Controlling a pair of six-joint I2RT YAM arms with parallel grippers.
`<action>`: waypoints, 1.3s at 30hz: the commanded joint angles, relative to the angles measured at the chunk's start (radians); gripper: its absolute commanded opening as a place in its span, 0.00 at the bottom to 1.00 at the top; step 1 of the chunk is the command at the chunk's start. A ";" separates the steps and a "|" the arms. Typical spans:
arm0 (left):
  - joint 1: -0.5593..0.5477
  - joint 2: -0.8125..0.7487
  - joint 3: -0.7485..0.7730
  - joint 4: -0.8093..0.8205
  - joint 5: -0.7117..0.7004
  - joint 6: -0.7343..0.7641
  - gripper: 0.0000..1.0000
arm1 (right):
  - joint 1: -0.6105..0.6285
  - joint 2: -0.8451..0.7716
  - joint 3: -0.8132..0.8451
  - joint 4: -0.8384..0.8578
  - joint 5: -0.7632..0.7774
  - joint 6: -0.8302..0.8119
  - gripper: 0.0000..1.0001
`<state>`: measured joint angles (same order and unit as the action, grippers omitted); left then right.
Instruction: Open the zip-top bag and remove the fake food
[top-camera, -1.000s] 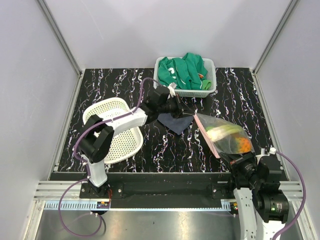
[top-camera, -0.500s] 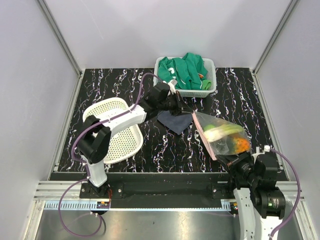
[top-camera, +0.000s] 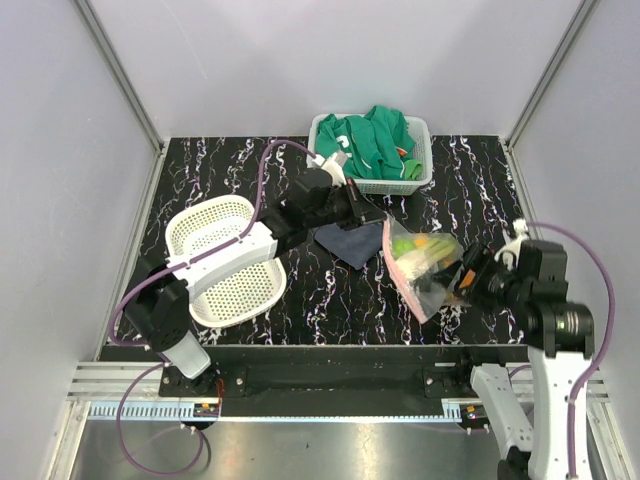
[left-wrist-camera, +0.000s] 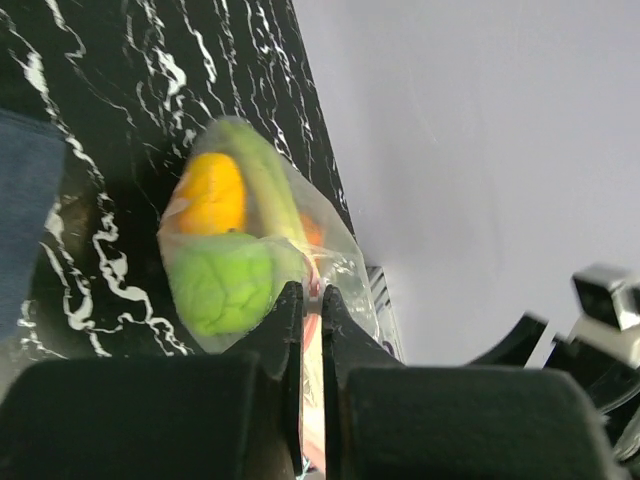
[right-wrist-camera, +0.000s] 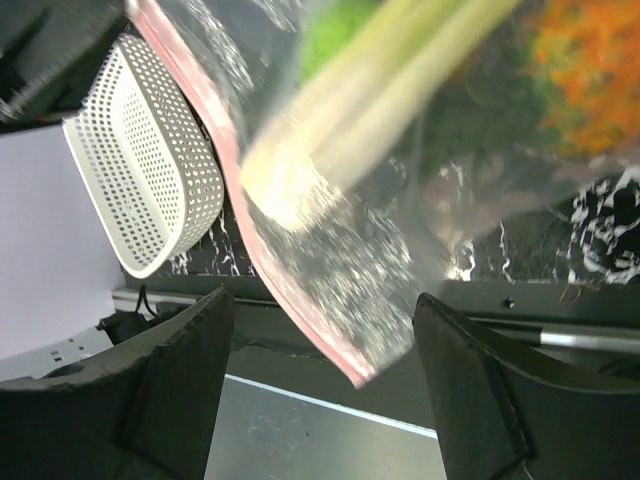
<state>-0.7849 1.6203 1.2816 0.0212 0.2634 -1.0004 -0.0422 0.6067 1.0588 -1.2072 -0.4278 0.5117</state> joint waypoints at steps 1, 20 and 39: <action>-0.046 -0.042 0.001 0.071 -0.047 -0.007 0.00 | 0.016 0.125 0.110 0.044 -0.051 -0.173 0.80; -0.126 -0.045 0.136 0.065 -0.128 -0.060 0.00 | 0.491 0.447 0.383 -0.038 0.371 -0.246 0.75; -0.143 -0.033 0.170 0.029 -0.136 -0.052 0.00 | 0.588 0.446 0.360 -0.046 0.595 -0.230 0.40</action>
<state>-0.9230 1.6173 1.3987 -0.0029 0.1471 -1.0554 0.5369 1.0779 1.4078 -1.2552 0.0837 0.2726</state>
